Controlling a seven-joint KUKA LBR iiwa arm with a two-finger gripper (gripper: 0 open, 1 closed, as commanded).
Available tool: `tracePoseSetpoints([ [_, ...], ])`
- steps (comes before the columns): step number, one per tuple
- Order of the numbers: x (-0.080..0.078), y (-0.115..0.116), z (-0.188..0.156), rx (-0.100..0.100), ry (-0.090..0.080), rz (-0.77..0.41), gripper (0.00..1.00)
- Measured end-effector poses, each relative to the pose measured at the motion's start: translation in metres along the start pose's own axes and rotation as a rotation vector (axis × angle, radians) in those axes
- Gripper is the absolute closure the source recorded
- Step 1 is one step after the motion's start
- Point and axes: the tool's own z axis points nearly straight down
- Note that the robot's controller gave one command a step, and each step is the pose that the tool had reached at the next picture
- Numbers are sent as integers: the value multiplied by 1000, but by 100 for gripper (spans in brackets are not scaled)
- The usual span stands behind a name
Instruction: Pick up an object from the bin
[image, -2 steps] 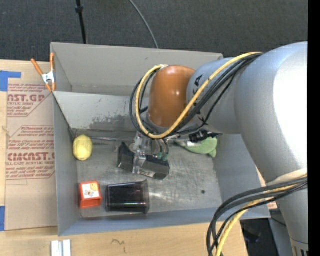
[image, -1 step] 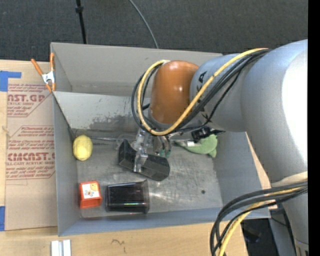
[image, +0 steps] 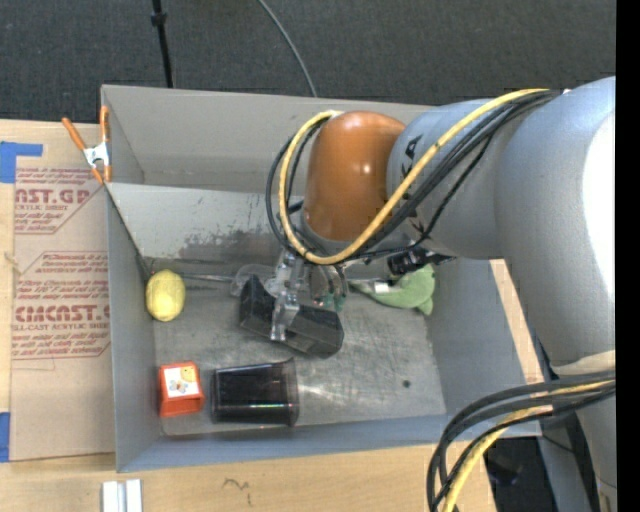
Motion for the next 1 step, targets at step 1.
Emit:
tracePoseSetpoints([
  [1, 0, 0, -20, -1, -1, 0, 100],
])
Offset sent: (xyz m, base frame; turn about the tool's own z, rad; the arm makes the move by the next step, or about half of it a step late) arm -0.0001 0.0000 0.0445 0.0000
